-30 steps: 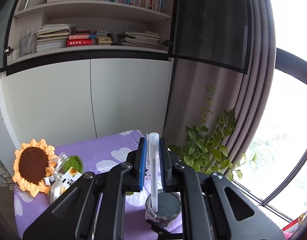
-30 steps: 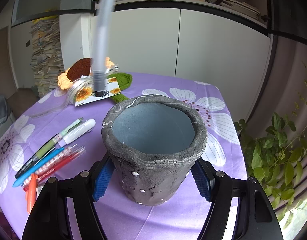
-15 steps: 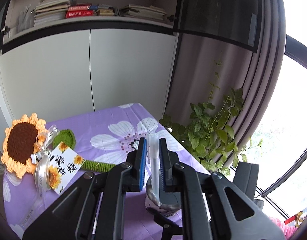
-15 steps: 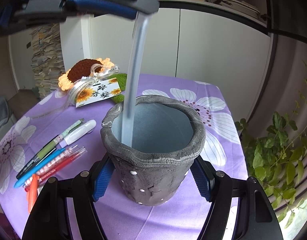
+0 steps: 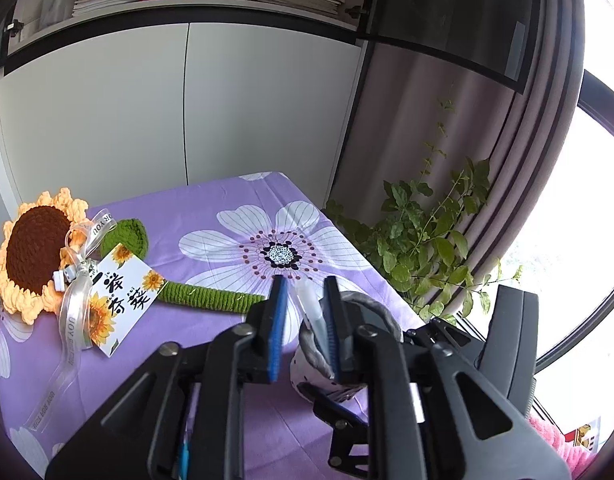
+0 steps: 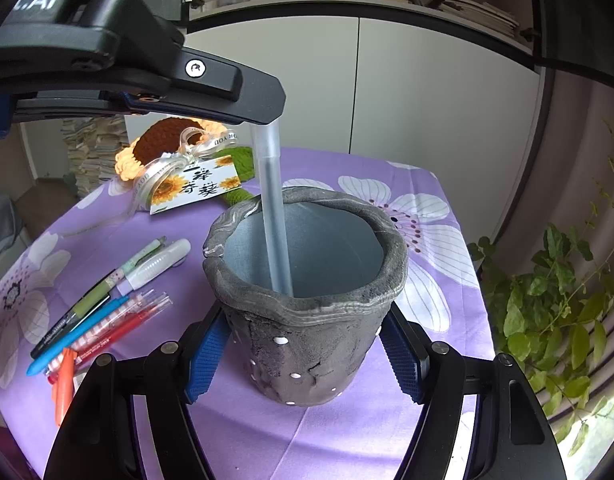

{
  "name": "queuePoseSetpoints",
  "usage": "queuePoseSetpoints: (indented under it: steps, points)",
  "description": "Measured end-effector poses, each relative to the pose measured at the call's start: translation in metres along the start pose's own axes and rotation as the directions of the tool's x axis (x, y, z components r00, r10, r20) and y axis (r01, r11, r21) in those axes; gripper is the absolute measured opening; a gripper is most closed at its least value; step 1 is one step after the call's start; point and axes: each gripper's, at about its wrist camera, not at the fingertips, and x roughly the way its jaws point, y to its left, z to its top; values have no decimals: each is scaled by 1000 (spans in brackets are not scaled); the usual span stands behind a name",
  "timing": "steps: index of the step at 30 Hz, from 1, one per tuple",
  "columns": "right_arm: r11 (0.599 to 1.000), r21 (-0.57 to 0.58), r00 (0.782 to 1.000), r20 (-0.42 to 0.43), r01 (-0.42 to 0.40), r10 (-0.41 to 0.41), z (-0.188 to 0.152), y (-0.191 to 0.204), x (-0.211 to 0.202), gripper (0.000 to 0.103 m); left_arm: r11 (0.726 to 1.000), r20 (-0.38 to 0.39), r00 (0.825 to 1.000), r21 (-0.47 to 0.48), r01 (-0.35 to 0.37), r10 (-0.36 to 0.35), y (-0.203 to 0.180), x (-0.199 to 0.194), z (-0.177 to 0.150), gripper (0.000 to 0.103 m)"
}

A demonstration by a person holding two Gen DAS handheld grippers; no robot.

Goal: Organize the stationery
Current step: 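Drop the clear pen into the cup with the left gripper while the right gripper holds the cup, then grasp the green highlighter pen with the left gripper and lift it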

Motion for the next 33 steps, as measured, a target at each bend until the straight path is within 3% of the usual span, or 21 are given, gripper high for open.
queuePoseSetpoints:
  steps: [2, 5, 9, 13, 19, 24, 27, 33]
  points:
    - [1000, 1, 1000, 1, -1, 1, 0, 0, 0, 73, 1000, 26, 1000, -11, -6, 6, 4, -11, 1, 44]
    - [1000, 2, 1000, 4, -1, 1, 0, 0, -1, 73, 999, 88, 995, -39, -34, 37, 18, -35, 2, 57]
    - [1000, 6, 1000, 11, -3, 2, 0, -1, -2, 73, 987, 105, 987, -115, -112, 124, 51, -60, -4, 58]
    - [1000, 13, 1000, 17, -5, 5, 1, -3, -3, 73, 959, 35, 979, -210, -189, 200, 90, -62, -24, 58]
    - [1000, 17, 1000, 25, -6, 5, 1, -4, -4, 73, 932, -141, 970, -279, -229, 196, 116, -27, -58, 56]
    - [1000, 8, 1000, 21, 6, -6, 2, -2, -3, 73, 928, -256, 946, -260, -265, 198, 119, 13, -70, 48]
    - [1000, 10, 1000, 24, 13, -13, 1, -2, -5, 73, 911, -319, 924, -279, -305, 212, 128, 32, -73, 40]
    - [1000, 15, 1000, 18, 7, -8, 2, -3, -4, 73, 896, -356, 905, -282, -342, 233, 131, 51, -68, 34]
